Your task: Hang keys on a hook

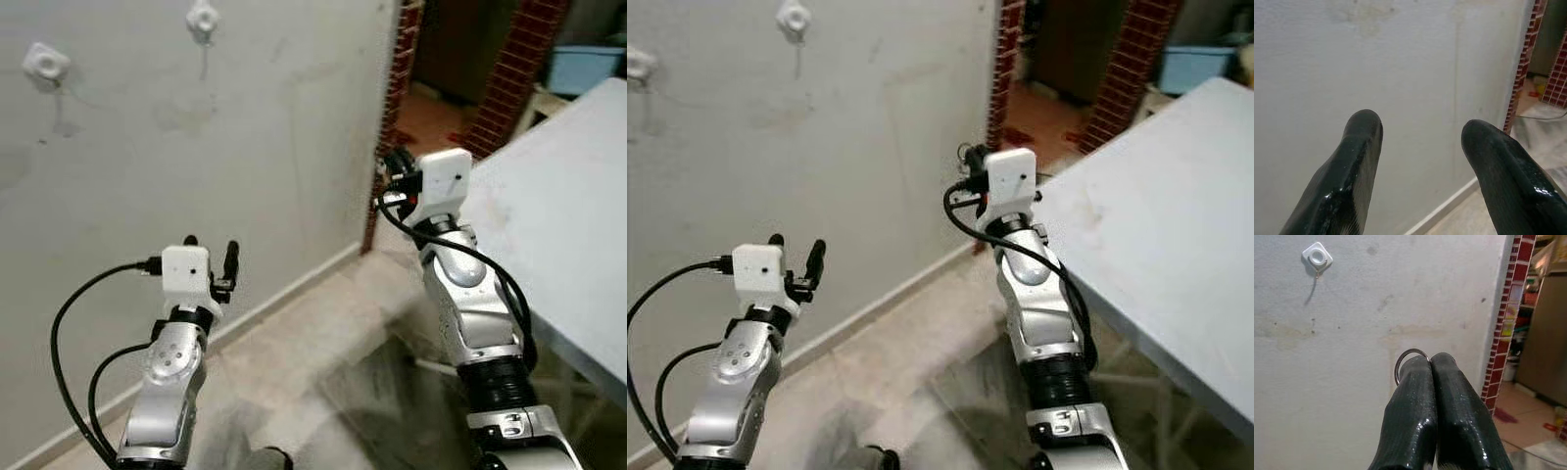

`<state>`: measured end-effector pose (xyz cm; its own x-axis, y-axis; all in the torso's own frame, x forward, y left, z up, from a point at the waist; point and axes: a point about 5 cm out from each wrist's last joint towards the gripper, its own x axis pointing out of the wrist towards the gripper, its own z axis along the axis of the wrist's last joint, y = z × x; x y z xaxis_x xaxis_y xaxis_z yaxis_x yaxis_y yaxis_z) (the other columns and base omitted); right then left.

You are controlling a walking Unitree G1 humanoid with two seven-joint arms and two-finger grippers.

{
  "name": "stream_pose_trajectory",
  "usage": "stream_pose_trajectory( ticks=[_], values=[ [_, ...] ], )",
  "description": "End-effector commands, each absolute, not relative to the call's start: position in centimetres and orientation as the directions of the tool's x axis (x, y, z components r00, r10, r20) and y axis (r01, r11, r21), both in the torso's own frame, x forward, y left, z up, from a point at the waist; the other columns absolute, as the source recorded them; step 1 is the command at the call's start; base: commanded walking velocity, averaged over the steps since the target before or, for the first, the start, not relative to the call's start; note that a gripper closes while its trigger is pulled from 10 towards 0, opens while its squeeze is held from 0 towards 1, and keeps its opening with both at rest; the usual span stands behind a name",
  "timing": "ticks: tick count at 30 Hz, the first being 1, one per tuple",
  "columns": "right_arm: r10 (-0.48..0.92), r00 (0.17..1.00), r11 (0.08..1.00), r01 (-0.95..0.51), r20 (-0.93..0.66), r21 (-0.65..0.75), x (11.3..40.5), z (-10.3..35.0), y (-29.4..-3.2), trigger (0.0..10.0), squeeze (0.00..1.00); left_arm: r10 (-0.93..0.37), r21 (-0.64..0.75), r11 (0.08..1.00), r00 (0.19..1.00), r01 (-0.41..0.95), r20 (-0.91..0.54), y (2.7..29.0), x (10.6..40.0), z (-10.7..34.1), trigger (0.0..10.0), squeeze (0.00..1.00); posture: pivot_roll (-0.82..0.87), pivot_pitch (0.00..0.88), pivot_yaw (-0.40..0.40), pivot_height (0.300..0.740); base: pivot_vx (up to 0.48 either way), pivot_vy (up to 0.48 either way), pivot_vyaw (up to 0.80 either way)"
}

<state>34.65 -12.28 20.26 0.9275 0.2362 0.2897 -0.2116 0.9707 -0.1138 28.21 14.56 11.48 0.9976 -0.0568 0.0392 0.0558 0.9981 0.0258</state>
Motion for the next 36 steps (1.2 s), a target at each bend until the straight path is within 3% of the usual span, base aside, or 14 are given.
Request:
stream_pose_trajectory(
  ticks=[1, 17, 28, 36],
  values=[
    [0.241, 0.924, 0.97, -0.222, 0.296, -0.099, 34.6, 20.6, -12.0, 10.0, 0.0, -0.031, 0.051, 0.998, 0.999, 0.029, 0.041, 15.0, 28.1, 11.5, 10.0, 0.0, 0.09, 0.093, 0.026, 0.74, 0.0, 0.0, 0.8],
    [0.305, 0.909, 0.952, -0.287, 0.285, -0.106, 34.7, 20.7, -10.9, 10.0, 0.0, 0.003, 0.035, 0.999, 1.0, -0.004, 0.017, 15.0, 27.1, 10.3, 10.0, 0.0, 0.09, 0.113, -0.009, 0.74, 0.0, 0.0, 0.8],
    [0.335, 0.898, 0.942, -0.317, 0.285, -0.11, 34.2, 20.7, -10.5, 10.0, 0.0, 0.005, 0.085, 0.996, 1.0, -0.004, -0.01, 16.4, 23.2, 8.4, 10.0, 0.0, 0.09, 0.118, -0.03, 0.74, 0.0, 0.0, 0.8],
    [0.338, 0.896, 0.941, -0.319, 0.287, -0.113, 34.1, 20.8, -10.6, 10.0, 0.0, -0.074, 0.044, 0.996, 0.997, 0.072, 0.039, 15.8, 21.9, 10.2, 10.0, 0.0, 0.12, 0.132, -0.04, 0.74, 0.0, 0.0, 0.8]
  ],
)
